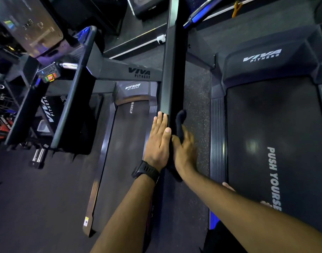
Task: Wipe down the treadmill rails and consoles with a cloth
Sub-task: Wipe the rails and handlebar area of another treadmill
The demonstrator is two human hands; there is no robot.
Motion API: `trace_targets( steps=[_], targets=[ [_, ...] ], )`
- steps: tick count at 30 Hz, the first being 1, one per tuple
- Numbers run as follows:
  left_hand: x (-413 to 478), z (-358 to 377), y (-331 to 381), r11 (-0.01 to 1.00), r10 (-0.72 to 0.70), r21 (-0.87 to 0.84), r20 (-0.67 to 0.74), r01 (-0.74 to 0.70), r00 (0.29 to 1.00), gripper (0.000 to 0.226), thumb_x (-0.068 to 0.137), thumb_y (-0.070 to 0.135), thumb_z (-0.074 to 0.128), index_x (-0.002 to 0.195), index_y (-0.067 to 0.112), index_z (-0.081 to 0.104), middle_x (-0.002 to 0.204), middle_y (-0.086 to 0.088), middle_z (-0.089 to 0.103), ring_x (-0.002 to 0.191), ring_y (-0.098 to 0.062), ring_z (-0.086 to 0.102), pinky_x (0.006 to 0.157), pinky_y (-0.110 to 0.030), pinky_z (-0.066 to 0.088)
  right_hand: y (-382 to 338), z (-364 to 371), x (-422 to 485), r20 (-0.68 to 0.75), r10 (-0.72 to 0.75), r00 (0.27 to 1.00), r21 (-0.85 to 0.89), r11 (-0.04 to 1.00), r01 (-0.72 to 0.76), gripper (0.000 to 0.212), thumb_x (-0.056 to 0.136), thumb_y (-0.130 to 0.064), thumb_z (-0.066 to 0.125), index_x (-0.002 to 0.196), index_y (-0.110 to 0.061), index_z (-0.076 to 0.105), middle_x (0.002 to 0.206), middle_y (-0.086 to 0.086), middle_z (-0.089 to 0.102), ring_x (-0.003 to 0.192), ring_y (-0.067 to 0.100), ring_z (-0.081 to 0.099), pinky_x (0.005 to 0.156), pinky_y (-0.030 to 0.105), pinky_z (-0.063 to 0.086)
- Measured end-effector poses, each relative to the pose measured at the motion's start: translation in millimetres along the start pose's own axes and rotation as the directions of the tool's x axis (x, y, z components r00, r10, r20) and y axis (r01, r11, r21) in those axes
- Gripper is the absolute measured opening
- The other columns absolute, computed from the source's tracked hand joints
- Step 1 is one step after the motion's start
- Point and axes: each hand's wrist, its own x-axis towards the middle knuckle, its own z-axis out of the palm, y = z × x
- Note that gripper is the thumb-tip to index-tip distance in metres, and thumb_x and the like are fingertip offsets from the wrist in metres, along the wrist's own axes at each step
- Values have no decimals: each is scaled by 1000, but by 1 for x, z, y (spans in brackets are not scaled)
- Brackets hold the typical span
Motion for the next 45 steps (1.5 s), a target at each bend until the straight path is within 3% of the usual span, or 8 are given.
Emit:
trace_targets(
  steps=[4,9,14,19,28,34,41,45],
  targets=[
    [-4,0,-2,1000,-13,-24,-11,13,1000,69,98,50,18,156,13,26,161,10,12,152,-7,4,120,-14,2,-10,-2,14,28,-292,956,-33,956,293,59,90,-51,46,146,-31,50,148,-5,47,130,20,52,106,41,45],
    [-15,2,-2,999,10,45,1,-10,1000,72,97,51,14,156,11,24,163,5,10,153,-9,2,118,-11,-1,7,-2,4,5,138,990,-5,990,-138,65,92,-53,43,153,-30,41,149,5,47,129,32,54,104,50,46],
    [-18,0,-6,1000,-3,-6,-26,2,1000,71,97,50,16,155,10,27,164,-1,15,153,-11,6,123,-19,4,-6,2,-9,-42,-214,976,24,976,215,61,87,-50,45,143,-28,54,146,-4,50,130,18,53,107,36,44],
    [-33,4,-9,998,29,63,-31,-27,999,69,99,48,17,156,10,23,165,-1,11,153,-11,3,124,-24,4,9,4,-24,-20,224,974,143,965,-219,81,78,-64,41,151,-29,45,146,4,48,125,29,56,103,51,47],
    [-47,7,-5,996,-81,-24,-24,80,996,80,89,63,24,156,19,24,162,12,5,149,0,-1,122,-23,-1,-26,-7,8,-18,-16,1000,10,1000,17,50,93,-41,55,142,-32,55,140,1,52,122,25,57,102,40,46],
    [-36,-4,40,991,-26,-133,-186,1,982,71,89,63,40,143,17,51,138,11,52,126,-5,46,110,-19,30,-61,-20,-9,59,-47,997,299,954,27,49,85,-59,54,116,-24,69,121,-2,67,108,14,66,102,48,50],
    [-6,-17,97,823,-106,-561,-308,-91,946,45,95,11,65,138,6,52,127,-4,65,116,-8,62,98,-22,49,-114,-70,8,-99,-278,956,285,912,295,52,106,-27,52,154,-13,38,153,0,44,132,-1,42,100,1,32],
    [16,-14,136,673,-112,-720,-324,-168,939,27,95,15,58,122,10,61,114,-5,69,103,-14,66,91,-34,54,-143,-107,23,-69,-103,992,292,949,118,100,69,-80,72,144,-16,53,141,6,61,127,19,59,106,36,50]
  ],
)
